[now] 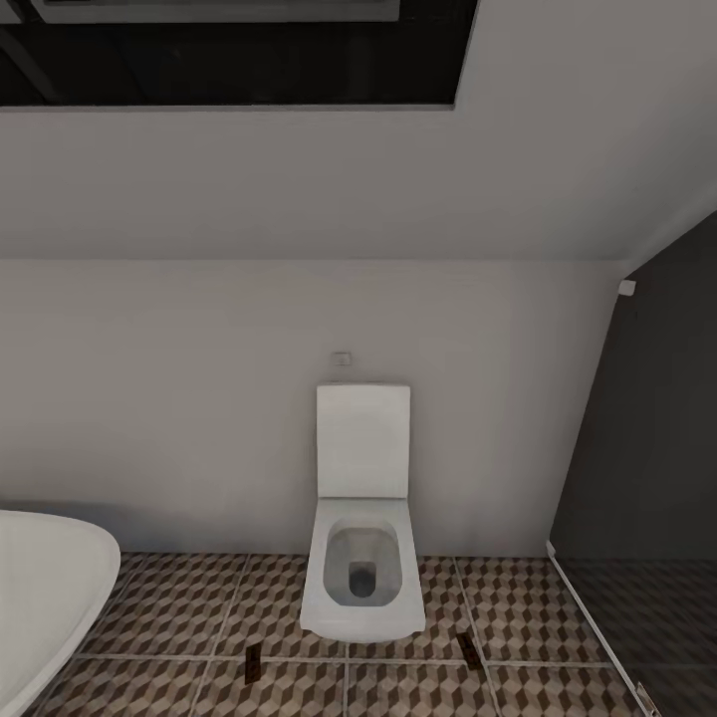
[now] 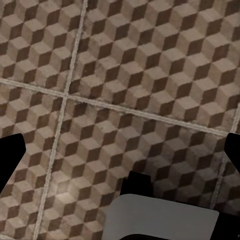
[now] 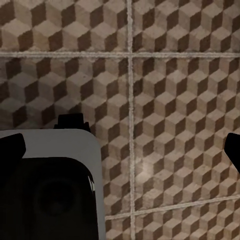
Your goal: Take the four mousetraps from the cabinet in the bathroom and place them on the bathroom floor. Make sure all four end up on the same floor surface, and ensure that at least two of them are either under or directly next to the same bathroom sink.
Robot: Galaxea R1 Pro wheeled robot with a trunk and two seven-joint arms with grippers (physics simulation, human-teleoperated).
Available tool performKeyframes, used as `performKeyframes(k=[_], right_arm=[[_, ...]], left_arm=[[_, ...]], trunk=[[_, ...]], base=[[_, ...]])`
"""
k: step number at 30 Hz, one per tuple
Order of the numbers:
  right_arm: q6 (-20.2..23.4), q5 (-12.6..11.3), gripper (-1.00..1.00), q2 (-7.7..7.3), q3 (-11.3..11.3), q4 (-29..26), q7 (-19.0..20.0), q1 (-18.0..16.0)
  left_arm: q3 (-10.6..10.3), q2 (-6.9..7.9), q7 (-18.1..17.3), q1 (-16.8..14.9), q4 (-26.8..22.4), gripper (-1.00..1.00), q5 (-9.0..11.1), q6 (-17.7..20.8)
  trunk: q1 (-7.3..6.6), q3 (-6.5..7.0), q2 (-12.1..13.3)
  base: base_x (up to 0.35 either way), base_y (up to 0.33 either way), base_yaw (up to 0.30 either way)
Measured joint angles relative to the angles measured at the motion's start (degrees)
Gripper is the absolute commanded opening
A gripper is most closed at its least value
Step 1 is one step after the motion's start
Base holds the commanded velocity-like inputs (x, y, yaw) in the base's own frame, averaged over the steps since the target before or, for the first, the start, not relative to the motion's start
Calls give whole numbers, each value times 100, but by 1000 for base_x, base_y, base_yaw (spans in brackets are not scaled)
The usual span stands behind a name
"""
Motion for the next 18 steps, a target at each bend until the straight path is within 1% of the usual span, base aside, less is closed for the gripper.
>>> performKeyframes(k=[18], right_arm=[[-7,19,100,1,7,-1,0,0]], left_arm=[[5,-12,0,0,0,100,11,0]], trunk=[[0,0,0]], base=[[0,0,0]])
